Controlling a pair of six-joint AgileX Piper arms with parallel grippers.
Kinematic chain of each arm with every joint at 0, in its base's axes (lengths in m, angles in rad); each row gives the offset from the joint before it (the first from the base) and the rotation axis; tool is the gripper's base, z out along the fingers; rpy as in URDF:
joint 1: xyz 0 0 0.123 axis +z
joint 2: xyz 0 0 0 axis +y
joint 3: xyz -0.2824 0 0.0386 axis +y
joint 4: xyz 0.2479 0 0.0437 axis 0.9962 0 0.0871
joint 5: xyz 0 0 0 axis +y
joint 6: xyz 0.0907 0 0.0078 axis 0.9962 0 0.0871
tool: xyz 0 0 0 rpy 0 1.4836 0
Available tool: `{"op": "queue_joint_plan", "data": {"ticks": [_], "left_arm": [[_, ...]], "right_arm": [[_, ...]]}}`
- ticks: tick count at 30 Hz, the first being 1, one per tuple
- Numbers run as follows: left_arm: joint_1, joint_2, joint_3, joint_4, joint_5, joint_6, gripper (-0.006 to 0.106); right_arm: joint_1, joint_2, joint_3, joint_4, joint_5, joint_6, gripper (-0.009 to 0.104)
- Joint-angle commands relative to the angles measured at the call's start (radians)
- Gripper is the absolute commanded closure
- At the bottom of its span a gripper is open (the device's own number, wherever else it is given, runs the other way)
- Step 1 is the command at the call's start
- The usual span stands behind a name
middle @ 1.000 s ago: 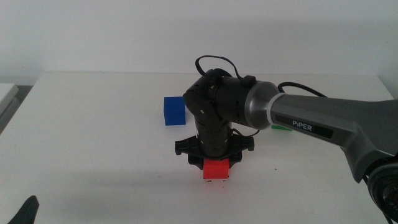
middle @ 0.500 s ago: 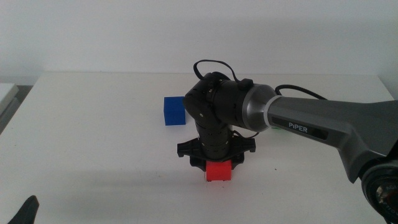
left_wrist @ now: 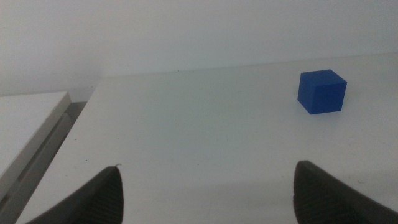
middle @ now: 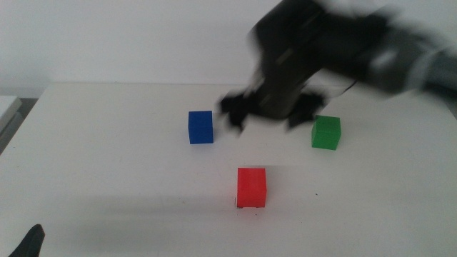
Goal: Stack red cubes first, then green, then blue cubes in a specific spot.
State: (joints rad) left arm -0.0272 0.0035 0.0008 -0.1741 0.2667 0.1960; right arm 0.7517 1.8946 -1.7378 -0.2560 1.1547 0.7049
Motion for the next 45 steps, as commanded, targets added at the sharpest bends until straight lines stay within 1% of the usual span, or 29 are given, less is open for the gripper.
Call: {"op": "queue_joint_plan", "data": {"ticks": [1,4,7,10,14,17,20,25,45], "left_arm": [[-0.004,-0.004,-0.001,0.000,-0.014,-0.003,0.007],[-0.004,-0.004,-0.001,0.000,-0.014,-0.003,0.007],[-0.004,-0.004,-0.001,0.000,-0.014,-0.003,0.007],[-0.004,-0.004,-0.001,0.000,-0.014,-0.003,0.007],[-0.004,-0.004,-0.001,0.000,-0.014,-0.003,0.007],[-0.004,-0.004,-0.001,0.000,-0.014,-0.003,0.007],[-0.004,-0.004,-0.001,0.000,-0.014,-0.003,0.007],[-0.004,-0.004,-0.001,0.000,-0.014,-0.003,0.007],[-0.004,-0.004,-0.001,0.000,-0.014,-0.003,0.007]], "right_arm": [[-0.090,-0.049,0.001,-0.037,0.016,-0.073,0.005],[-0.221,-0.055,-0.004,-0.026,-0.005,-0.168,0.005],[-0.316,-0.027,-0.004,-0.009,-0.065,-0.229,0.005],[-0.382,0.016,-0.004,-0.003,-0.129,-0.227,0.005],[-0.426,0.084,-0.004,0.008,-0.186,-0.205,0.005],[-0.433,0.132,-0.004,0.006,-0.209,-0.198,0.005],[-0.433,0.171,-0.004,-0.005,-0.224,-0.145,0.005],[-0.433,0.217,-0.002,-0.007,-0.238,-0.073,0.009],[-0.423,0.296,0.000,-0.031,-0.292,-0.070,0.010]]}}
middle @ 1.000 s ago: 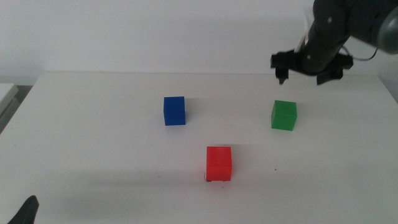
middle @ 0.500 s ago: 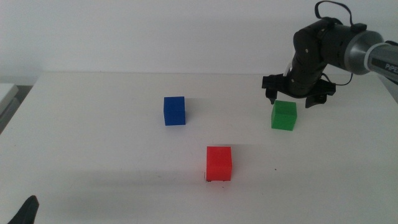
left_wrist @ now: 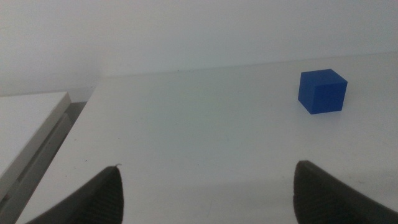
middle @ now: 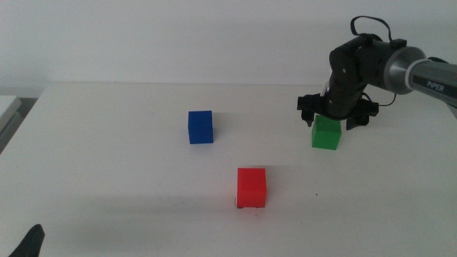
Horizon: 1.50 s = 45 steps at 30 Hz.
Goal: Stack red cubes first, then green, then blue cubes in a specific spot.
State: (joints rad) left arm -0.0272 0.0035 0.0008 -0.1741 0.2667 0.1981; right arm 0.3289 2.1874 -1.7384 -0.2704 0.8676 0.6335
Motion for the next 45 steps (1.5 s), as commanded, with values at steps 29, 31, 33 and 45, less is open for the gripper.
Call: {"op": "queue_joint_plan", "data": {"ticks": [29,31,33,45], "left_arm": [[-0.004,-0.004,-0.001,0.000,-0.014,-0.005,0.007],[-0.004,-0.004,-0.001,0.000,-0.014,-0.005,0.007],[-0.004,-0.004,-0.001,0.000,-0.014,-0.005,0.007],[-0.004,-0.004,-0.001,0.000,-0.014,-0.005,0.007]], "right_arm": [[0.000,0.052,0.001,-0.015,-0.032,0.005,0.052],[0.000,0.052,0.001,-0.015,-0.032,0.005,0.064],[0.000,0.046,0.001,-0.003,-0.024,0.005,0.077],[0.181,-0.199,0.001,-0.027,0.185,0.007,0.078]]}}
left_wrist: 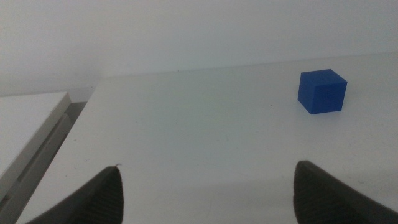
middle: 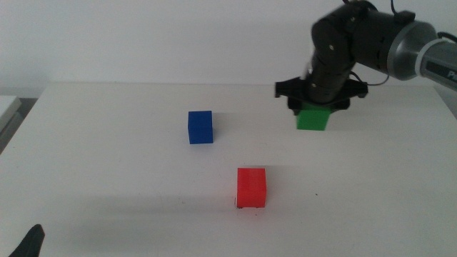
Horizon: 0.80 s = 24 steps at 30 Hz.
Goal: Stack red cubes first, then green, then blue cubes in a specific spot.
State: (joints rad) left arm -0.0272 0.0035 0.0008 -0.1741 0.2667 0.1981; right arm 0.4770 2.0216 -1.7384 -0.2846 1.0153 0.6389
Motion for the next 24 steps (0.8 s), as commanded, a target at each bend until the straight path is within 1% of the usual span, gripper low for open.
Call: {"op": "queue_joint_plan", "data": {"ticks": [1,6,12,19,24], "left_arm": [[-0.004,-0.004,-0.001,0.000,-0.014,-0.005,0.007],[-0.004,-0.004,-0.001,0.000,-0.014,-0.005,0.007],[-0.004,-0.004,-0.001,0.000,-0.014,-0.005,0.007],[-0.004,-0.004,-0.001,0.000,-0.014,-0.005,0.007],[-0.004,-0.004,-0.001,0.000,-0.014,-0.005,0.007]], "right_arm": [[0.052,-0.045,0.001,-0.009,0.050,0.004,0.078],[0.166,-0.061,0.001,-0.007,0.144,0.050,0.078],[0.270,-0.061,0.035,-0.007,0.141,0.101,0.078],[0.320,-0.061,0.092,-0.014,0.070,0.177,0.078],[0.337,-0.057,0.092,-0.029,0.064,0.219,0.078]]}}
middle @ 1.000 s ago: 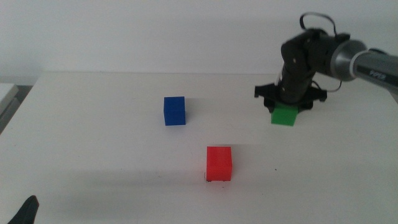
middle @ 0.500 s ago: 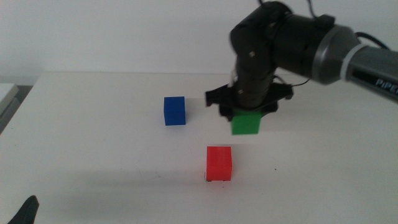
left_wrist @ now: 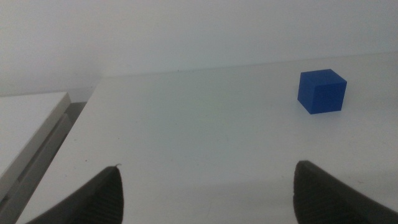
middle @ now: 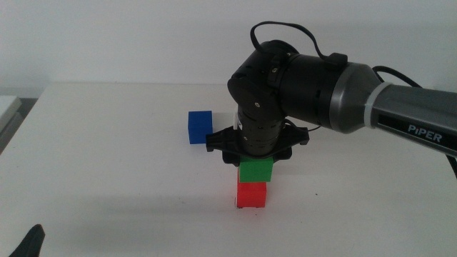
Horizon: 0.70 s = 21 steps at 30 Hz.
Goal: Stack red cubes first, then green, then blue cubes in a specific spot.
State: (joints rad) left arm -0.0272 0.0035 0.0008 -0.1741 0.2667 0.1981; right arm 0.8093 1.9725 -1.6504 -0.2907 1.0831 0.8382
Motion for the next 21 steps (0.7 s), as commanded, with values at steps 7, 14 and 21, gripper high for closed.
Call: {"op": "queue_joint_plan", "data": {"ticks": [7,14,21], "left_arm": [[-0.004,-0.004,-0.001,0.000,-0.014,-0.005,0.007],[-0.004,-0.004,-0.001,0.000,-0.014,-0.005,0.007],[-0.004,-0.004,-0.001,0.000,-0.014,-0.005,0.007]], "right_arm": [[0.017,0.018,0.004,-0.024,-0.009,0.065,0.078],[0.017,0.040,0.004,-0.051,-0.009,0.128,0.078],[0.017,0.068,0.004,-0.070,-0.007,0.160,0.078]]}}
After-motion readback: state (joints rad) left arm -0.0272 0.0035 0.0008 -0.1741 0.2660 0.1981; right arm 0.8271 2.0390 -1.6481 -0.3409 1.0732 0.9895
